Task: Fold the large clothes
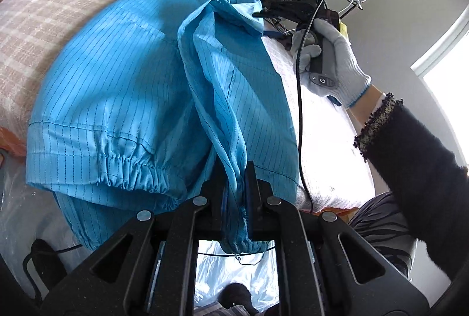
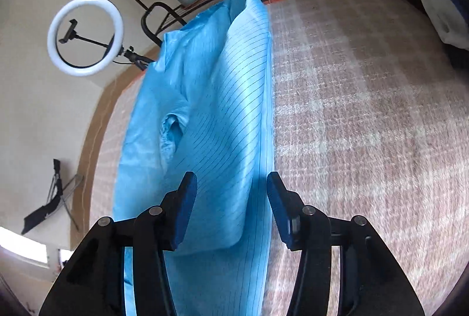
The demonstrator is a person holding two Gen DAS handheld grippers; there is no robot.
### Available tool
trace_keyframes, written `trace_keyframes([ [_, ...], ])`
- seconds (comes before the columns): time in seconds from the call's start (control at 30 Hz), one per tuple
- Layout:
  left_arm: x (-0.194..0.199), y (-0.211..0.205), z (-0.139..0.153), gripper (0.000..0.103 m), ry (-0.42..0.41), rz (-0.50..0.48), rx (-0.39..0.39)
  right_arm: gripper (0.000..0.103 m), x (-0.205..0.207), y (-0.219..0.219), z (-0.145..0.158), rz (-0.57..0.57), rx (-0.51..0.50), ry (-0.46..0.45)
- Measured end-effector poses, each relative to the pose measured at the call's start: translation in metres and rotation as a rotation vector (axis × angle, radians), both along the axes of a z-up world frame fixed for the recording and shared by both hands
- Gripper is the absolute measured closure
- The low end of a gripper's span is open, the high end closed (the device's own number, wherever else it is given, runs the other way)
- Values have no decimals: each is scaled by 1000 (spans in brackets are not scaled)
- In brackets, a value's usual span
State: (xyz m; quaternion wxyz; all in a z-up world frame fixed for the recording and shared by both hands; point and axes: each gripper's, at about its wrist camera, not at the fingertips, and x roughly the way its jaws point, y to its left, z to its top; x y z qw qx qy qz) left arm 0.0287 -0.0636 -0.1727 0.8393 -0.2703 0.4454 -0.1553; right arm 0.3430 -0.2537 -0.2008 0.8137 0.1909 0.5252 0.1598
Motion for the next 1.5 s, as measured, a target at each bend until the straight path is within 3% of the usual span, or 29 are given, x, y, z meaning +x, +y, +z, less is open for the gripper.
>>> trace_keyframes([
  [0.03,1,0,0,96,0,-2,1,102,2,2,-1,13,16,9],
  [0.13,-2,-4,5,96,-14,-12,12,103,6,3,14,28,-23,-44],
  [0.3,-4,-12,14,96,-41,-68,-50,103,11,-21,57,50,-243,-113],
  [0.43,0,-29,20,96,-36,-123,-118,103,31,-26,95,14,-474,-159],
  [0.57,3,-35,17,96,-17,-140,-153,103,43,9,116,74,-493,-217],
  [0.67,7,-26,10,96,9,-119,-165,103,51,66,103,174,-555,-247],
  [0.77,10,-10,0,96,50,-76,-194,103,65,132,60,283,-650,-234],
  [0.87,12,6,-5,96,66,-31,-196,103,75,176,12,353,-729,-210],
  [0.97,15,16,-7,96,74,3,-195,103,81,192,-16,372,-764,-199],
  [1.03,15,19,-8,96,77,15,-187,103,88,188,-23,360,-749,-197],
  [1.1,16,19,-10,96,83,15,-180,100,92,174,-16,367,-660,-173],
  [1.17,16,19,-12,96,86,19,-179,89,89,155,4,356,-544,-178],
  [1.23,15,21,-14,96,89,27,-174,69,79,127,26,326,-425,-241],
  [1.33,15,25,-18,96,89,47,-152,68,72,64,44,224,-270,-272],
  [1.4,14,23,-20,96,93,53,-146,71,73,28,45,161,-254,-265],
  [1.43,12,24,-21,96,96,53,-147,80,75,18,42,152,-261,-253],
  [1.5,10,24,-22,96,96,48,-139,84,82,5,28,166,-276,-200],
])
